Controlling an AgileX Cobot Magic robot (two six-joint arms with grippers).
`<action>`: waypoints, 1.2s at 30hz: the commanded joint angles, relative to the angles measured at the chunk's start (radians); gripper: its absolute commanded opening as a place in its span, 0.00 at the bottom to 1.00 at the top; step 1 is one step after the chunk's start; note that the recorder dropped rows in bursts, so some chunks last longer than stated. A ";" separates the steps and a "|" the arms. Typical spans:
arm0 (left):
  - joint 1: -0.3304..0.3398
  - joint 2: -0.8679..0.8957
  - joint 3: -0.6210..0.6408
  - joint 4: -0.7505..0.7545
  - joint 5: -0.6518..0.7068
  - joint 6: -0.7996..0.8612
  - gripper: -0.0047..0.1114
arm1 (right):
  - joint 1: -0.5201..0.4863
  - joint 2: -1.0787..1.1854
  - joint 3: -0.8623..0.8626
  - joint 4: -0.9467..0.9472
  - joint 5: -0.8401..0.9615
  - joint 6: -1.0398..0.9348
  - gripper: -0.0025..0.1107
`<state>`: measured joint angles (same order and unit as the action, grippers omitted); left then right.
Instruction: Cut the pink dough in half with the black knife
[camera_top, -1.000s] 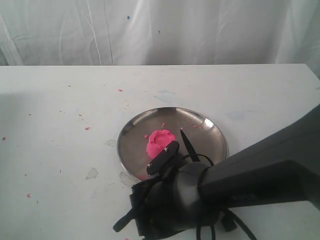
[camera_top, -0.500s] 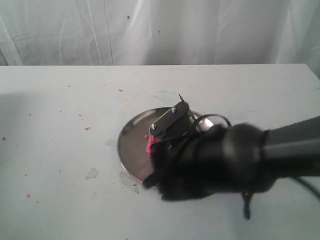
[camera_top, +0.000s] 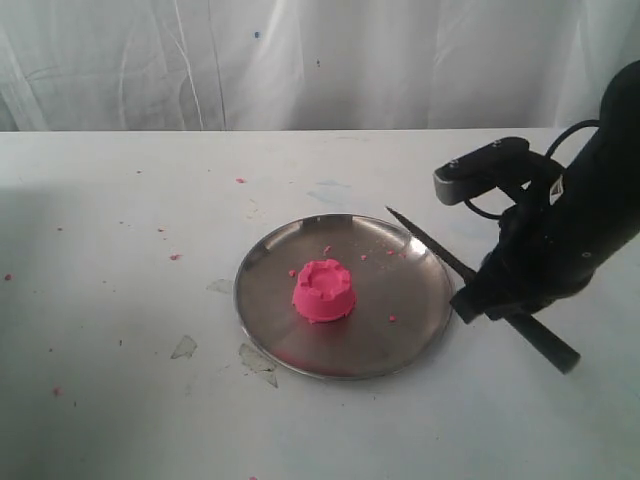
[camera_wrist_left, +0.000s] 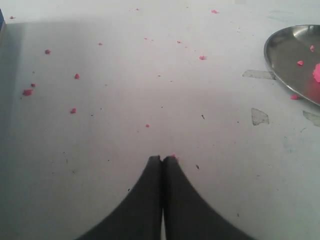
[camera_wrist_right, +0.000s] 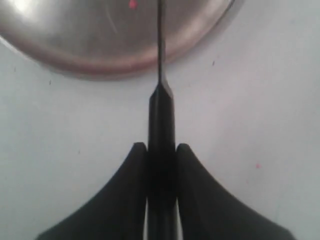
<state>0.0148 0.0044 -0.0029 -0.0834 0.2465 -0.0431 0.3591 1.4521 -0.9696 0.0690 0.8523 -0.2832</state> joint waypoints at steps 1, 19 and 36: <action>-0.002 -0.004 0.003 -0.005 0.001 -0.001 0.04 | -0.010 -0.004 0.016 0.028 -0.162 -0.017 0.02; -0.002 -0.004 0.003 -0.336 -0.238 -0.235 0.04 | -0.010 0.096 -0.041 0.578 0.083 -0.453 0.02; -0.002 0.122 -0.162 0.688 -0.875 -1.209 0.04 | -0.010 0.103 -0.018 0.582 -0.079 -0.424 0.02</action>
<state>0.0126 0.0563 -0.1146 0.3652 -0.4797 -1.0792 0.3591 1.5527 -0.9929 0.6450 0.7734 -0.7228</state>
